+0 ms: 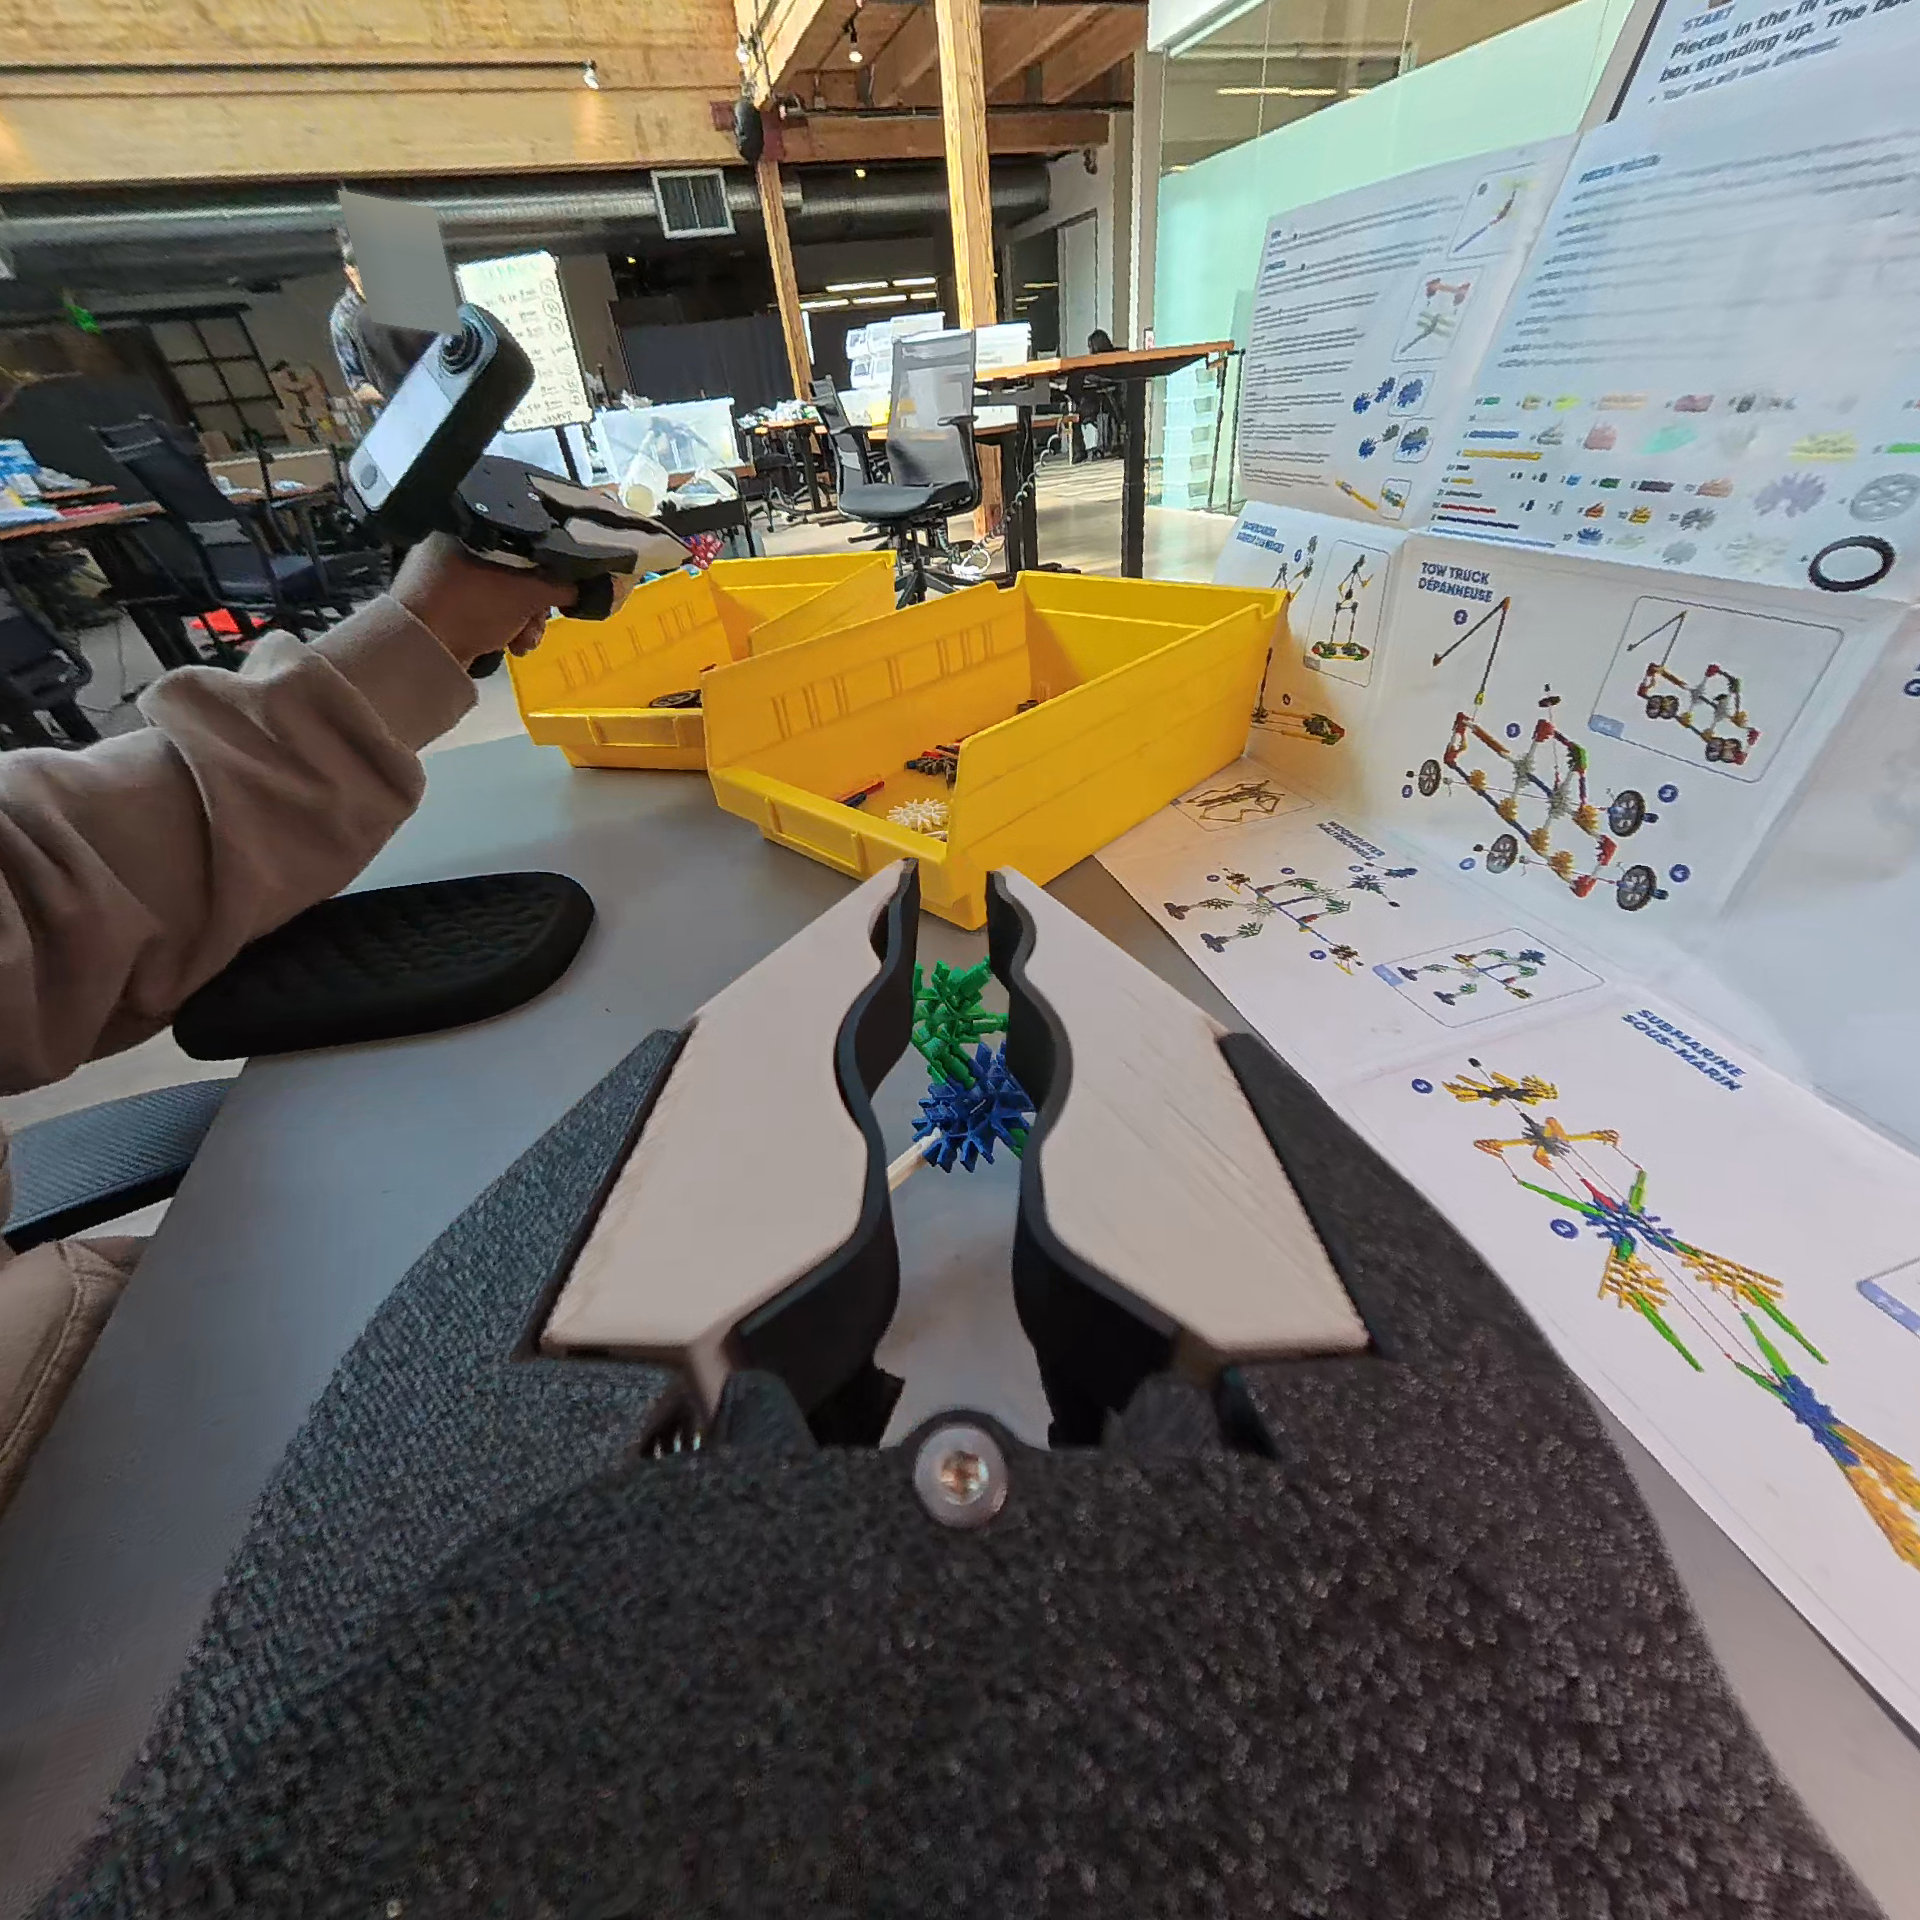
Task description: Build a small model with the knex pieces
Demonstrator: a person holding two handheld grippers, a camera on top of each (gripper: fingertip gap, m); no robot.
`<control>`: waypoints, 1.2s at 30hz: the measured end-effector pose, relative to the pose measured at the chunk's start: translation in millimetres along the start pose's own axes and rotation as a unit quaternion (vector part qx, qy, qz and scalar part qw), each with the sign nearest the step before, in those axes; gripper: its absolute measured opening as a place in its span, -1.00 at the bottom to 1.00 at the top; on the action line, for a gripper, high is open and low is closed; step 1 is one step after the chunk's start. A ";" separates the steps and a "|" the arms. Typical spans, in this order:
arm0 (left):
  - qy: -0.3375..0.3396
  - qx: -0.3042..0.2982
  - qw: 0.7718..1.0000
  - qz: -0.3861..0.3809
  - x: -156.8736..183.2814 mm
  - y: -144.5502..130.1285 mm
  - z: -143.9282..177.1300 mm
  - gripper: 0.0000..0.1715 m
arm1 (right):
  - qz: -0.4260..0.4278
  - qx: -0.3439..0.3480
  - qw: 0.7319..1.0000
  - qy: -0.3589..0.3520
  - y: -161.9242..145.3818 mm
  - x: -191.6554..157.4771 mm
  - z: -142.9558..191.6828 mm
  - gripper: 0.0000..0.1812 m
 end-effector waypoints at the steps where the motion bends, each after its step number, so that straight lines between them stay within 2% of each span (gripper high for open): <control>1: -0.016 0.012 1.000 0.012 4.0 2.9 2.1 -0.95 | 0.002 -0.002 1.000 -0.002 -0.4 0.0 -0.2 -0.88; 4: -0.080 0.061 0.994 0.046 22.7 24.0 16.0 -0.90 | -0.001 -0.006 1.000 -0.006 -2.4 2.2 -1.1 -0.87; 6: -0.095 0.078 0.991 0.051 34.3 40.4 24.4 -0.83 | -0.005 -0.007 1.000 -0.011 -3.8 4.4 -0.8 -0.87; 8: -0.051 0.078 0.995 0.038 35.8 52.5 26.1 -0.87 | -0.007 -0.008 1.000 -0.017 -4.5 6.6 0.2 -0.87; 9: -0.016 0.075 0.997 0.029 32.3 55.7 23.7 -1.00 | -0.008 -0.007 1.000 -0.019 -4.7 7.6 0.9 -0.87; 11: 0.015 0.057 0.998 0.028 22.7 56.5 11.8 -1.00 | -0.011 -0.004 1.000 -0.021 -5.0 9.3 2.5 -0.87; 15: -0.041 0.043 0.996 0.072 13.1 49.6 -1.7 -1.00 | -0.017 0.005 1.000 -0.019 -2.7 10.3 5.3 -0.87; 18: -0.073 0.048 0.995 0.050 21.6 46.8 1.6 -1.00 | -0.023 0.004 1.000 -0.012 -3.9 10.0 3.7 -0.86; 21: -0.142 0.014 0.990 0.013 42.1 39.7 -0.7 -0.97 | -0.019 -0.003 1.000 -0.010 -5.6 8.6 1.5 -0.86; 24: -0.231 -0.043 0.972 -0.002 61.4 22.7 -3.2 -0.90 | -0.009 -0.008 1.000 -0.016 -5.7 8.5 1.9 -0.87; 31: -0.288 -0.059 0.956 -0.024 55.8 -3.5 31.0 -0.80 | -0.029 0.003 1.000 -0.010 -5.9 11.9 3.5 -0.87; 36: -0.301 -0.137 0.943 -0.046 61.1 -49.0 41.1 -0.76 | -0.024 -0.003 1.000 -0.011 -6.3 10.5 2.1 -0.87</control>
Point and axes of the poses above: each gripper's, where its closed fingertips meet, z back along the fingers, y out of its top, x = y × z across the jaws, the point moved 9 cm from there along z, back along the fingers, and after that the axes turned 10 degrees about -x, right-handed, at the moved point
